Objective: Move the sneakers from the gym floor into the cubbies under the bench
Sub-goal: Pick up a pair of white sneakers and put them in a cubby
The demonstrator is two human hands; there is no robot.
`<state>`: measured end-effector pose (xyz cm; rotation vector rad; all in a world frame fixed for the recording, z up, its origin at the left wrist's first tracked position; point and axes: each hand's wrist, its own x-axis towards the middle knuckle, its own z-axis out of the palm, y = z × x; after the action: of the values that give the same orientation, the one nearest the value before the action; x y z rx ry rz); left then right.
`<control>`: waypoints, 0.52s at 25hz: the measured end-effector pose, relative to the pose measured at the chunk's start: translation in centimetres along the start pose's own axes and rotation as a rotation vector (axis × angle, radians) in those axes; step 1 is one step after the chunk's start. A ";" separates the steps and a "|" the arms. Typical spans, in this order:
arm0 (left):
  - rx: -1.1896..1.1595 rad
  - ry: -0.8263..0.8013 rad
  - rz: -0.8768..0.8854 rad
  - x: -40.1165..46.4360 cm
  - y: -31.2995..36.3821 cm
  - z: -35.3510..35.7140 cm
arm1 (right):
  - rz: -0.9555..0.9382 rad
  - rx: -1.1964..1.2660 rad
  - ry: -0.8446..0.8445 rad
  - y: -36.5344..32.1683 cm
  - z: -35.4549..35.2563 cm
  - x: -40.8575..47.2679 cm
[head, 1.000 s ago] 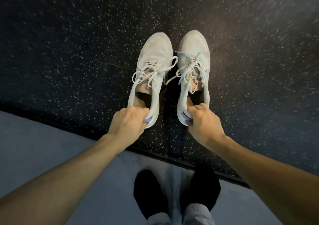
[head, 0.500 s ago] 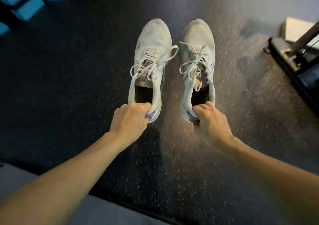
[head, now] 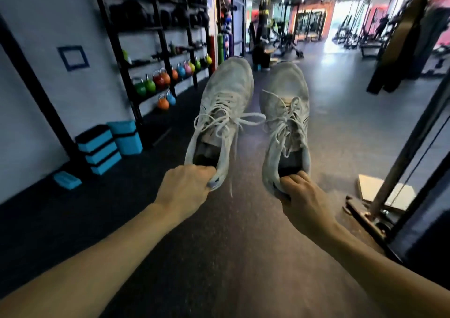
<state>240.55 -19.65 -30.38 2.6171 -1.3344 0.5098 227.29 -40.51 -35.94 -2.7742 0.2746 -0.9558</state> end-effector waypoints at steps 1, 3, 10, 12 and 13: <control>0.021 0.027 -0.003 1.0 0.0 -3.1 | -0.007 -0.008 0.022 -0.8 -2.5 1.8; 0.048 0.080 -0.020 2.3 0.2 -8.7 | -0.020 -0.025 0.069 -2.5 -7.5 5.0; 0.088 0.229 -0.063 3.4 1.7 -21.7 | -0.057 -0.111 0.221 -5.5 -20.8 10.8; 0.097 0.249 -0.037 3.5 2.3 -23.7 | -0.052 -0.145 0.263 -5.2 -23.3 10.9; 0.098 0.266 -0.019 3.7 2.6 -24.4 | -0.046 -0.160 0.277 -5.1 -24.5 10.8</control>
<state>234.87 -16.85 -6.39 2.5227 -1.2267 0.9051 220.97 -41.09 -9.47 -2.7942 0.3429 -1.3901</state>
